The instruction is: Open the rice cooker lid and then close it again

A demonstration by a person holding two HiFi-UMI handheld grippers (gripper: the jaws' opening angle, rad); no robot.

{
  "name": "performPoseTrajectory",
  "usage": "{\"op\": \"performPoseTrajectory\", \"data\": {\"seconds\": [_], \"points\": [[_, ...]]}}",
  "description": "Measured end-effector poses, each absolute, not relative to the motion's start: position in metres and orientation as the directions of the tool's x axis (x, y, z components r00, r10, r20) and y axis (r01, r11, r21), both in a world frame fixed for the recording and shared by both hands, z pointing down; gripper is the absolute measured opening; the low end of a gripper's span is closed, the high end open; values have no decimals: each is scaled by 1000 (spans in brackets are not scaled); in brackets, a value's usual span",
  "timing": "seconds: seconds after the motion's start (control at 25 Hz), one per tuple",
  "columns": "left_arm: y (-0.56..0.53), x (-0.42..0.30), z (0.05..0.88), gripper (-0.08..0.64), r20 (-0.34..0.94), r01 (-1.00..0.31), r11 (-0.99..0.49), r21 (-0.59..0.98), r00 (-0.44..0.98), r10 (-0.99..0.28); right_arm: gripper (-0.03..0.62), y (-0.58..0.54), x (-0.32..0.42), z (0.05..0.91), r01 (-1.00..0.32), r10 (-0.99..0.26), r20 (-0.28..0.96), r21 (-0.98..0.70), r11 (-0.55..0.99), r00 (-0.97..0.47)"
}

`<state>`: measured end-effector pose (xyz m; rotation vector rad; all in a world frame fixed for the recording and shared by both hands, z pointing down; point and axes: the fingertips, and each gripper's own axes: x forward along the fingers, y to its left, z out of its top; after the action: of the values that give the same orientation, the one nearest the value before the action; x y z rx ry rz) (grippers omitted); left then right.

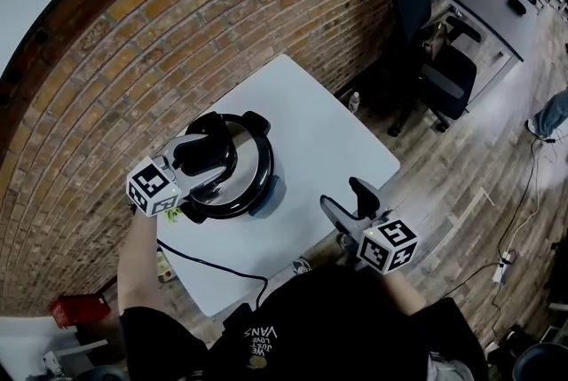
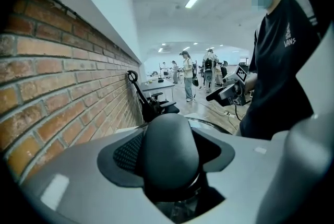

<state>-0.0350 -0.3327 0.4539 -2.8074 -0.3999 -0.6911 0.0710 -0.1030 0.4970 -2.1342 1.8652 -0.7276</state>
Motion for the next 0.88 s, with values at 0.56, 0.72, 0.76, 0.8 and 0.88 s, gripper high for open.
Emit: {"op": "performPoseTrajectory", "data": {"seconds": [0.56, 0.72, 0.76, 0.8, 0.88], "points": [[-346, -34, 458, 282, 500, -51, -990, -130, 859, -110, 334, -121, 66, 493, -878, -979, 201, -476, -59, -44], [-350, -36, 459, 282, 503, -160, -979, -128, 840, -203, 334, -125, 64, 492, -880, -977, 197, -475, -17, -88], [-350, -36, 460, 282, 505, -187, -974, -127, 833, -225, 334, -127, 63, 491, -880, -976, 195, -474, -6, -98], [-350, -36, 460, 282, 506, -207, -970, -126, 828, -243, 334, -127, 63, 491, -881, -975, 193, -473, 4, -108], [-351, -35, 460, 282, 505, -228, -965, -127, 822, -261, 334, -130, 64, 489, -883, -974, 189, -469, 25, -129]]}}
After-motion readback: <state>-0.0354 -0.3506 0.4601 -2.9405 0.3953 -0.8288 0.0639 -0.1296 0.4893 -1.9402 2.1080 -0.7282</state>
